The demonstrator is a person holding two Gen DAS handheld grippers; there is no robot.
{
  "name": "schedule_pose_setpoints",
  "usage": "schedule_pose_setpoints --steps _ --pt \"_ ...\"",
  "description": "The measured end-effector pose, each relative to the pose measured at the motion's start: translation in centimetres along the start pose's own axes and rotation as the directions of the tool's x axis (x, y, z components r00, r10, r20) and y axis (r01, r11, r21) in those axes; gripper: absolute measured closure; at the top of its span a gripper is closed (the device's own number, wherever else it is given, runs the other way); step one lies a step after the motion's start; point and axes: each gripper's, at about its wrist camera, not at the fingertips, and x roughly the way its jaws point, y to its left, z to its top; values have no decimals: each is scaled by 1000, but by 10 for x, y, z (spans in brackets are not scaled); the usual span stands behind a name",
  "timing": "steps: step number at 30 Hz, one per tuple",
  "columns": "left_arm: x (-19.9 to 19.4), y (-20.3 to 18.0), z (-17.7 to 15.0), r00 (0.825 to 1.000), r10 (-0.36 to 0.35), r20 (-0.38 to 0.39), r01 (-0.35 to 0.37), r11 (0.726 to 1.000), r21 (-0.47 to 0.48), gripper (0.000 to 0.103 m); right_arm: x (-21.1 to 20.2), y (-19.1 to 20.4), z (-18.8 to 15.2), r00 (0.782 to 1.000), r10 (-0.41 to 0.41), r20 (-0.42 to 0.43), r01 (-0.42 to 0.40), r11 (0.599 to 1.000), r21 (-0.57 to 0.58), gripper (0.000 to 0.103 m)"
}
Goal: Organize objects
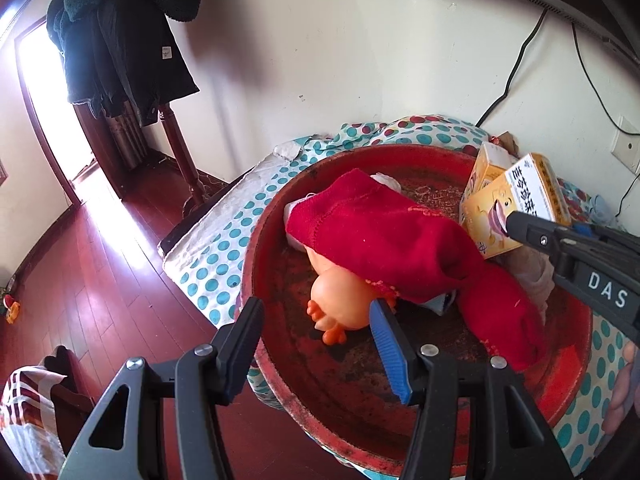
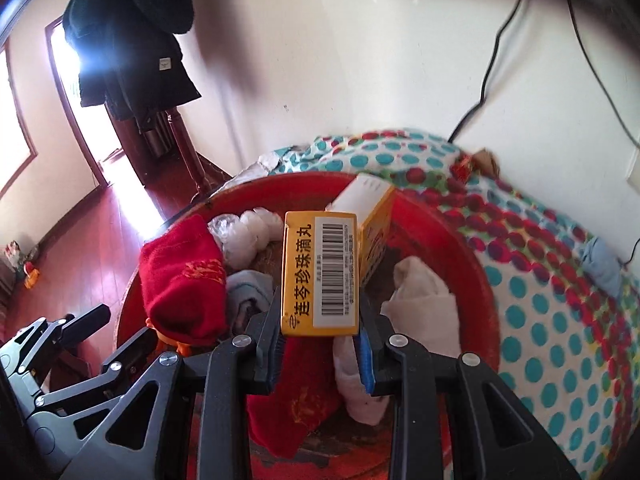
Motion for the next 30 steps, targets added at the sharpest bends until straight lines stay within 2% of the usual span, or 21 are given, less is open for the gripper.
schedule_pose_setpoints --steps 5,8,10,12,16,17,18,20,26,30 --pt "1 -4 -1 1000 -16 -1 16 1000 14 47 5 -9 -9 999 30 -34 -29 998 53 74" --pt "0 -7 -2 999 -35 0 35 999 24 47 1 -7 -13 999 23 -36 -21 999 37 71" --pt "0 -9 -2 999 -42 1 42 999 30 47 -5 -5 -16 1000 8 -24 -8 1000 21 60" --pt "-1 -12 -3 999 -53 0 53 998 37 47 -9 -5 -17 1000 6 -20 -6 1000 12 35" --pt "-4 -14 -3 998 -69 9 68 997 38 47 -26 -4 -24 1000 -22 2 22 1000 -16 18" --pt "-5 -15 -3 997 -70 12 69 997 41 47 -32 -5 -27 1000 -29 0 29 999 -18 5" --pt "-5 -15 -2 998 -69 10 69 997 45 47 -38 -5 -30 999 -45 0 45 999 -24 0" --pt "-6 -18 -3 998 -64 11 63 997 51 47 -48 -2 -40 997 -83 -2 82 995 -48 0" --pt "-9 -31 -5 998 -61 12 60 994 90 47 -52 5 -63 977 -196 -88 187 977 -100 0" --pt "-12 -36 -6 997 -74 24 71 991 110 47 -54 4 -71 974 -201 -99 193 977 -87 0"
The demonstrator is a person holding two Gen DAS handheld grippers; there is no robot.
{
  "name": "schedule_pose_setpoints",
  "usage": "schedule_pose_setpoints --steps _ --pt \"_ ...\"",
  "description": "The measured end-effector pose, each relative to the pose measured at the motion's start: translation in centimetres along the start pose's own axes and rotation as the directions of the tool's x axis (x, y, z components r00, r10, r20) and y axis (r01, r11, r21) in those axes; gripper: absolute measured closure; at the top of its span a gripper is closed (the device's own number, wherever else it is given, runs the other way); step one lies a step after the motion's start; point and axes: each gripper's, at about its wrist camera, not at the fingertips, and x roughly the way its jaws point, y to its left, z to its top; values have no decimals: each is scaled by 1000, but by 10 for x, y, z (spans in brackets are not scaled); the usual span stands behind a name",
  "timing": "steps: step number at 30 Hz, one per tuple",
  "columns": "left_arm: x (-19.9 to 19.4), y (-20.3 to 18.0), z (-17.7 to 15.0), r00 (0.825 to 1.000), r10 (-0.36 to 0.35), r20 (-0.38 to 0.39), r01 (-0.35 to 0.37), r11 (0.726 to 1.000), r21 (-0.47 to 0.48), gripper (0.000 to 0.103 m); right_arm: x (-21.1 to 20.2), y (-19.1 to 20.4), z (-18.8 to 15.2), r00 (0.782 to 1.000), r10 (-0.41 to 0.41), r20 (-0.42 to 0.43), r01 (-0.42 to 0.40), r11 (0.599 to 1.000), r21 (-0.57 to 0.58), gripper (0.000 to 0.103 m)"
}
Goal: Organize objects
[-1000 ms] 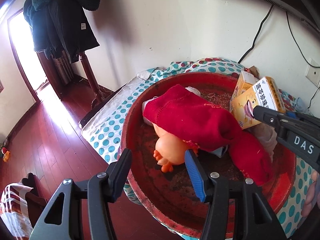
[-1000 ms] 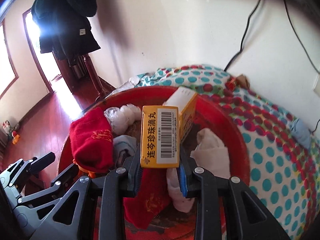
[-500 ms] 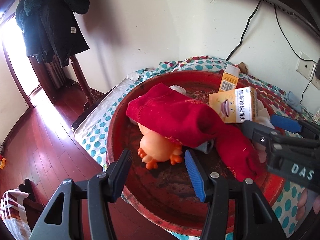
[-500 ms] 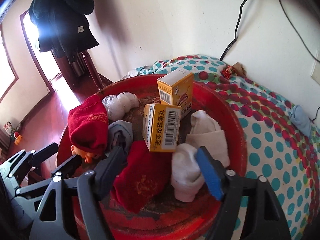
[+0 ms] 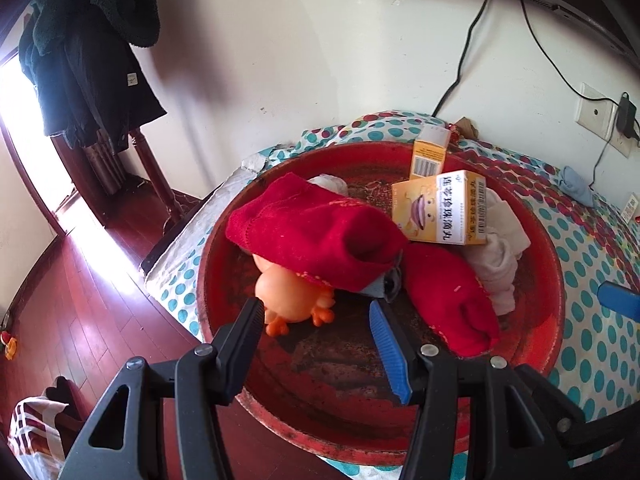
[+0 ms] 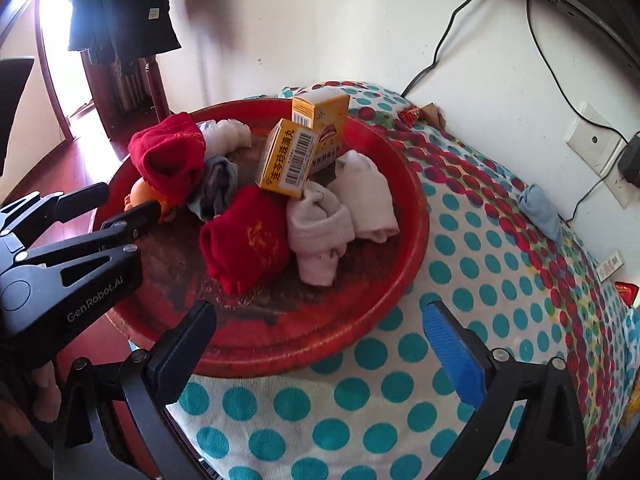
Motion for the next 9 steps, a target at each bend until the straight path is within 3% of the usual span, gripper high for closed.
schedule_pose_setpoints --steps 9 --pt "0 -6 -2 1000 -19 16 18 1000 15 47 -2 -2 -9 1000 2 -16 -2 1000 17 0"
